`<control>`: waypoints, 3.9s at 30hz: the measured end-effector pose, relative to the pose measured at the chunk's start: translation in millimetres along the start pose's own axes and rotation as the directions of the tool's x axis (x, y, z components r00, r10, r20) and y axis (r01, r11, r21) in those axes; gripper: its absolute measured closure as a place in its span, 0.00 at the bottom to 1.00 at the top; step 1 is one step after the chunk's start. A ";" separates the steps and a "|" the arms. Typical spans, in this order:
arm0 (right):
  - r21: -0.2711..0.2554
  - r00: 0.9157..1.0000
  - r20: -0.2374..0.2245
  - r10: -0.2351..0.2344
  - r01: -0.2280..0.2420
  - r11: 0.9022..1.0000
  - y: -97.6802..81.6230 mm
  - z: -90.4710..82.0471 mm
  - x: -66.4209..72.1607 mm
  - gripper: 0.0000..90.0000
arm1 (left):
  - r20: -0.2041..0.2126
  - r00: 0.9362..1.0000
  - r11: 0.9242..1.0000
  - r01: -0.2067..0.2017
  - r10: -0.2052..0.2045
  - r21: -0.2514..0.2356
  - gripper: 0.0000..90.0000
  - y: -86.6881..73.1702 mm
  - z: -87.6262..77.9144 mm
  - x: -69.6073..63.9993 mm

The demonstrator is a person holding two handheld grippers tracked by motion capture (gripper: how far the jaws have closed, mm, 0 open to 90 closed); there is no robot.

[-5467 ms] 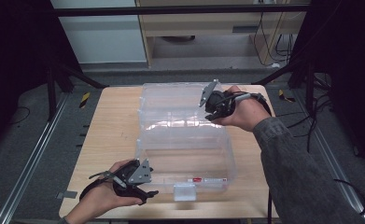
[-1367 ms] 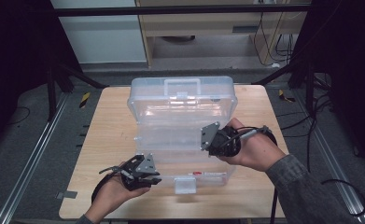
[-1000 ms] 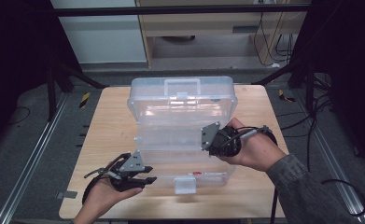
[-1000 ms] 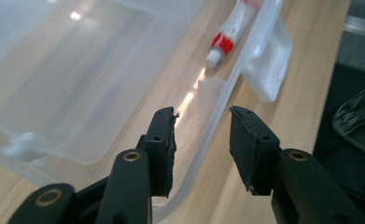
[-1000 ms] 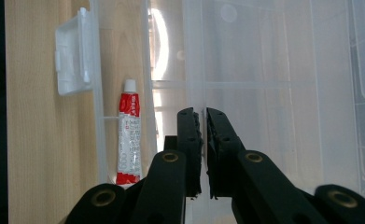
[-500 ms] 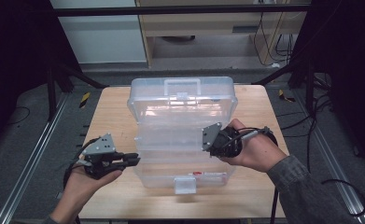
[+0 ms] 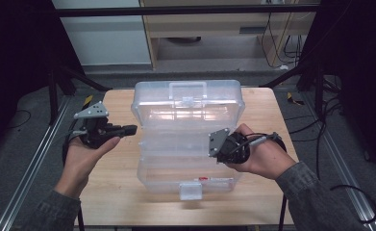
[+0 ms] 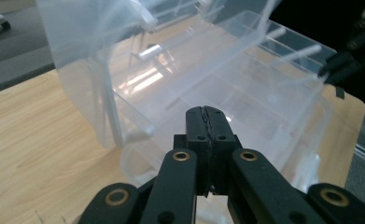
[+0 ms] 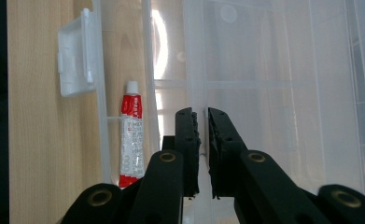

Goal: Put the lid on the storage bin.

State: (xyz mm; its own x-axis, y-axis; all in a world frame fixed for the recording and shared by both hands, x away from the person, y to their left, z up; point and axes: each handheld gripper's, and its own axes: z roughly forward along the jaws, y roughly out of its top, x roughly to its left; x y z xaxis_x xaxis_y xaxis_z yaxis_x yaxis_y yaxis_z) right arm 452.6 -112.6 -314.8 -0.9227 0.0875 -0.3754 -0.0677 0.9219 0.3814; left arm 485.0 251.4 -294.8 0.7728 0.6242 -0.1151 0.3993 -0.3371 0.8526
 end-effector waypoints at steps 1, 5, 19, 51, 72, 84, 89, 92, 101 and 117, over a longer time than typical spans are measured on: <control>-0.002 1.000 -0.001 0.003 -0.003 1.000 -0.4 0.0 0.3 0.93 | -0.001 1.000 1.000 0.005 -0.005 -0.003 1.00 2.3 1.2 1.2; -0.008 1.000 0.000 0.003 -0.003 1.000 -1.3 0.6 1.5 0.93 | -0.030 0.999 0.999 0.036 -0.036 0.002 1.00 13.0 8.4 9.1; -0.025 1.000 0.002 0.014 -0.014 1.000 -5.1 1.4 7.1 0.92 | -0.037 0.997 0.997 0.071 -0.070 0.006 1.00 13.5 13.6 17.3; -0.203 0.953 0.080 0.291 -0.270 0.941 -51.1 -21.4 40.7 0.49 | 0.029 0.998 0.998 0.055 -0.056 0.017 1.00 -37.4 5.2 -8.4; -0.182 0.885 0.133 0.446 -0.421 0.889 -116.2 -34.9 46.5 0.35 | 0.003 1.000 1.000 0.017 -0.017 0.009 1.00 -75.1 6.3 -31.1; -0.165 0.867 0.149 0.475 -0.452 0.877 -129.3 -31.7 48.7 0.31 | 0.032 0.999 1.000 0.030 -0.031 0.007 1.00 -90.2 4.9 -32.4; -0.161 0.860 0.155 0.486 -0.464 0.871 -133.8 -30.3 49.4 0.31 | 0.040 0.999 0.999 0.033 -0.034 0.005 1.00 -97.0 6.8 -32.7; -0.159 0.858 0.157 0.489 -0.467 0.870 -135.1 -30.3 50.0 0.30 | 0.040 0.998 0.999 0.039 -0.039 -0.002 1.00 -98.7 6.1 -32.0; -0.160 0.841 0.166 0.516 -0.493 0.855 -142.1 -26.6 51.0 0.29 | 0.018 1.000 1.000 0.025 -0.025 -0.002 1.00 -104.0 5.4 -33.1; -0.153 0.820 0.174 0.545 -0.524 0.838 -152.6 -24.0 52.1 0.27 | 0.005 1.000 1.000 0.020 -0.020 -0.002 1.00 -116.5 5.0 -34.4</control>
State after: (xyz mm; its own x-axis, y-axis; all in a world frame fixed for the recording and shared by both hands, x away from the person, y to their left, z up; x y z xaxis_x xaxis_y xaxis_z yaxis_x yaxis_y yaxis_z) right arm 405.7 -257.7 -372.3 -0.7276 0.6399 -0.2475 0.3686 0.6688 0.6456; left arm 414.4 265.6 -392.8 0.7672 0.6270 -0.1351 0.4141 -0.3232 0.8509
